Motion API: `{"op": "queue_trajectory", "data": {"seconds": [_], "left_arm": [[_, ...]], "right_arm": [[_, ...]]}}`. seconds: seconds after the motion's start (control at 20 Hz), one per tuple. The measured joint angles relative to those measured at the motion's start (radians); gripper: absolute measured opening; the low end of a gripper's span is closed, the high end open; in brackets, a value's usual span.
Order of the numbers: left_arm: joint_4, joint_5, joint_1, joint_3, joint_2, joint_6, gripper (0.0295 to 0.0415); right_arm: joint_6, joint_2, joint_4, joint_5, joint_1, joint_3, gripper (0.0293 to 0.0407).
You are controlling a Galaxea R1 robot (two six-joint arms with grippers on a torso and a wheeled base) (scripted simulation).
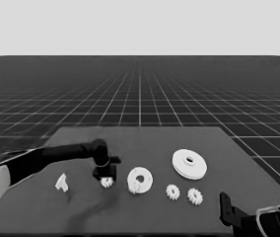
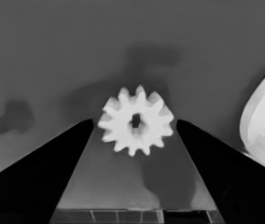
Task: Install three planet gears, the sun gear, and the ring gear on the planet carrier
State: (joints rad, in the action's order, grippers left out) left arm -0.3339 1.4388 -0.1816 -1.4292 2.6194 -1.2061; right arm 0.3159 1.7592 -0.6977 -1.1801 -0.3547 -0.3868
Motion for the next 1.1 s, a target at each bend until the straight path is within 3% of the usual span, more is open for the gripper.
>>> {"op": "queue_trajectory", "data": {"seconds": [0.3,0.4,0.8,0.95,1.1], "left_arm": [[-0.018,-0.014,-0.02,-0.023,0.008,0.011,0.0385],[-0.019,-0.014,-0.021,-0.024,0.008,0.011,0.0314],[-0.019,-0.014,-0.02,-0.024,0.008,0.011,0.0312],[0.122,0.064,0.138,0.102,-0.035,-0.051,0.0312],[0.157,0.074,0.175,0.111,-0.038,-0.056,0.0312]], "right_arm": [[0.0,0.0,0.0,0.0,0.0,0.0,0.0385],[0.0,0.0,0.0,0.0,0.0,0.0,0.0385],[0.0,0.0,0.0,0.0,0.0,0.0,0.0385],[0.0,0.0,0.0,0.0,0.0,0.0,0.0385],[0.0,0.0,0.0,0.0,0.0,0.0,0.0385]]}}
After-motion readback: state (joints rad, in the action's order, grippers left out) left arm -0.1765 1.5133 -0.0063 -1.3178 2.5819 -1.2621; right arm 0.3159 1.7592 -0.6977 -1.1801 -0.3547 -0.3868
